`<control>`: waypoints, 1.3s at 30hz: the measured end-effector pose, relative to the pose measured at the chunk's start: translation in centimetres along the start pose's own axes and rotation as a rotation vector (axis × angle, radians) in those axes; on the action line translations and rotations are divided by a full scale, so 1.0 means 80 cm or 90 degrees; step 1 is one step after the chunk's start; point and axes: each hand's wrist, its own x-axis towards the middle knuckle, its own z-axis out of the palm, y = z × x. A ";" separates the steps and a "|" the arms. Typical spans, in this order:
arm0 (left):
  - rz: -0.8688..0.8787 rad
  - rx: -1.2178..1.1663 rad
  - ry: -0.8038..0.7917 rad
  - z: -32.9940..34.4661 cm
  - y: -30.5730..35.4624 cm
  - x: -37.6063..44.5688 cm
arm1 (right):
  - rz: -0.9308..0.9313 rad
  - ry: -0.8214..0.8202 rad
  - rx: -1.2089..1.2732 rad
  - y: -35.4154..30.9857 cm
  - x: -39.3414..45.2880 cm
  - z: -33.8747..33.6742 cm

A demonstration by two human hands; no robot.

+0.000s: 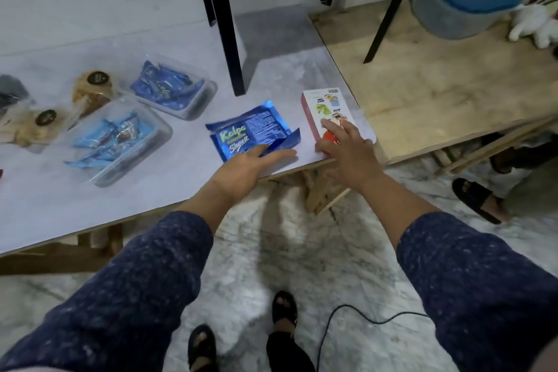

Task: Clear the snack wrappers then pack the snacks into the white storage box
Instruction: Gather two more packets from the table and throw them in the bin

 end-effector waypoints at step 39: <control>-0.493 -0.017 0.520 -0.416 -0.191 -0.731 | -0.547 0.122 0.074 -0.773 -0.109 -0.325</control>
